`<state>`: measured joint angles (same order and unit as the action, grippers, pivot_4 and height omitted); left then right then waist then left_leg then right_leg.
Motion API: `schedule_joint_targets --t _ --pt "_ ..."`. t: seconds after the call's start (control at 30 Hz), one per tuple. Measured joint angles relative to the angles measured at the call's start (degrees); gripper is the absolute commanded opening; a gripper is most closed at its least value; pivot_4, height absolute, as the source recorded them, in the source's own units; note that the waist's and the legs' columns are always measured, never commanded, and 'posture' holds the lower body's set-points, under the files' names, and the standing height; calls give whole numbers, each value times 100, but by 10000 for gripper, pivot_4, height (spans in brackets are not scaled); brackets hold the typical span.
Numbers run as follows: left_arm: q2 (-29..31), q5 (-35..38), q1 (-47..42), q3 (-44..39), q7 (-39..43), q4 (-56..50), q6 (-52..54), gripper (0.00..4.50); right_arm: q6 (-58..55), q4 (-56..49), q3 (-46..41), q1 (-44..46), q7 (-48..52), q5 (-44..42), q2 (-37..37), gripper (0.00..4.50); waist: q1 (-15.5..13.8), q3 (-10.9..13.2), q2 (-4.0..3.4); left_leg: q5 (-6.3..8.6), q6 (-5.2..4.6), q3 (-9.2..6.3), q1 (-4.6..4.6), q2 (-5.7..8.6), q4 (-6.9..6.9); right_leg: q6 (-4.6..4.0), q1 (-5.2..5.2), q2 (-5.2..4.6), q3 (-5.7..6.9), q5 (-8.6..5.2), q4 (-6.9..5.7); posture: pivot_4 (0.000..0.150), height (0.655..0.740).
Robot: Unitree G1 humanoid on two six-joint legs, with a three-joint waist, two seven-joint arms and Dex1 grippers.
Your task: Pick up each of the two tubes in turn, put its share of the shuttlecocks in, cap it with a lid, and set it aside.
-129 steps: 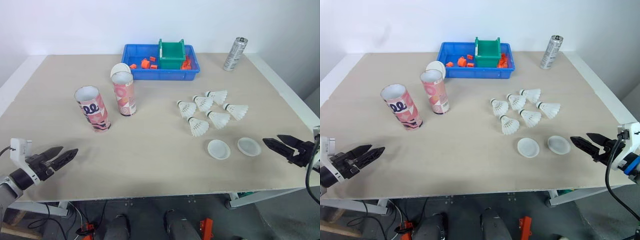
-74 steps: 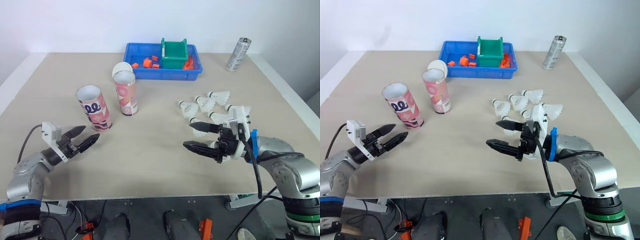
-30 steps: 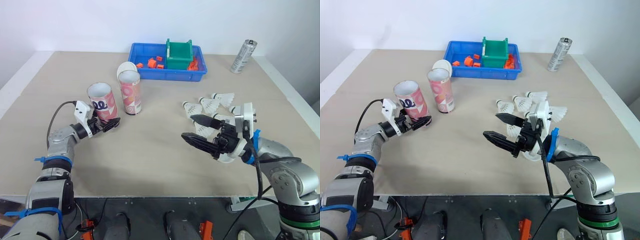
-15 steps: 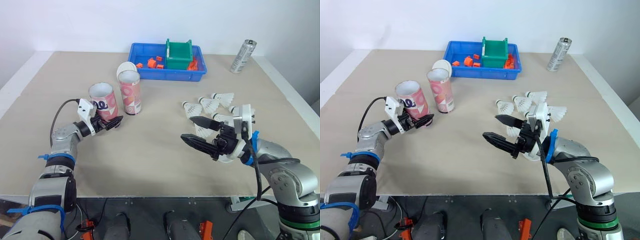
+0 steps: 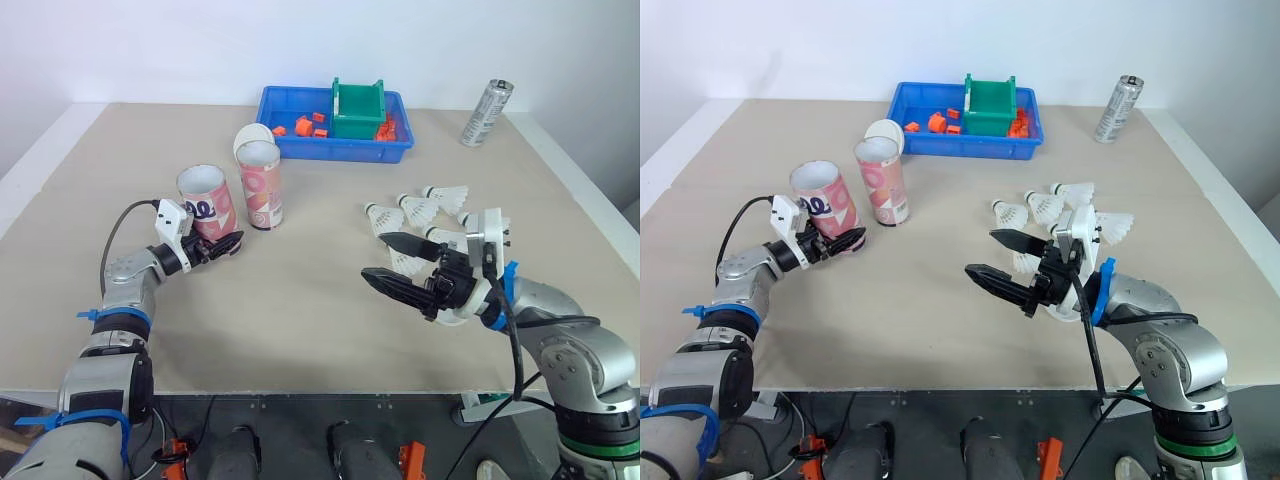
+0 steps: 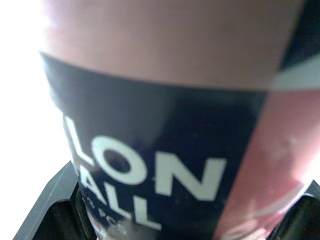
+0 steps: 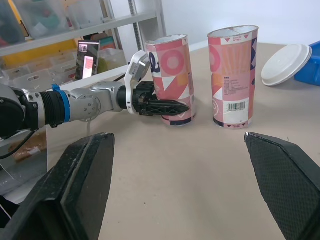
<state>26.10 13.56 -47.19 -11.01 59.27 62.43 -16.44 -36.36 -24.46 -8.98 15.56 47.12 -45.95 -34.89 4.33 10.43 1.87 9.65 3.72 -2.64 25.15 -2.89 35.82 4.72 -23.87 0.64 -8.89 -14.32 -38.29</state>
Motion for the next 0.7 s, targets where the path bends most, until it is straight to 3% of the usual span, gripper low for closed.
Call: schedule_joint_targets --t 0.6,0.7 --pt "198 15 291 0 136 -353 14 36250 -4 0 8 -51 -1 3 -1 45000 1 0 0 -1 0 0 -1 0 2 0 1 0 0 0 -2 1500 7367" --pt "500 -63 372 232 605 -773 321 36250 -60 -17 -3 -126 -14 -11 -57 45000 5 0 0 -1 0 -1 -1 0 -2 -1 0 0 1 -1 -3 1500 7367"
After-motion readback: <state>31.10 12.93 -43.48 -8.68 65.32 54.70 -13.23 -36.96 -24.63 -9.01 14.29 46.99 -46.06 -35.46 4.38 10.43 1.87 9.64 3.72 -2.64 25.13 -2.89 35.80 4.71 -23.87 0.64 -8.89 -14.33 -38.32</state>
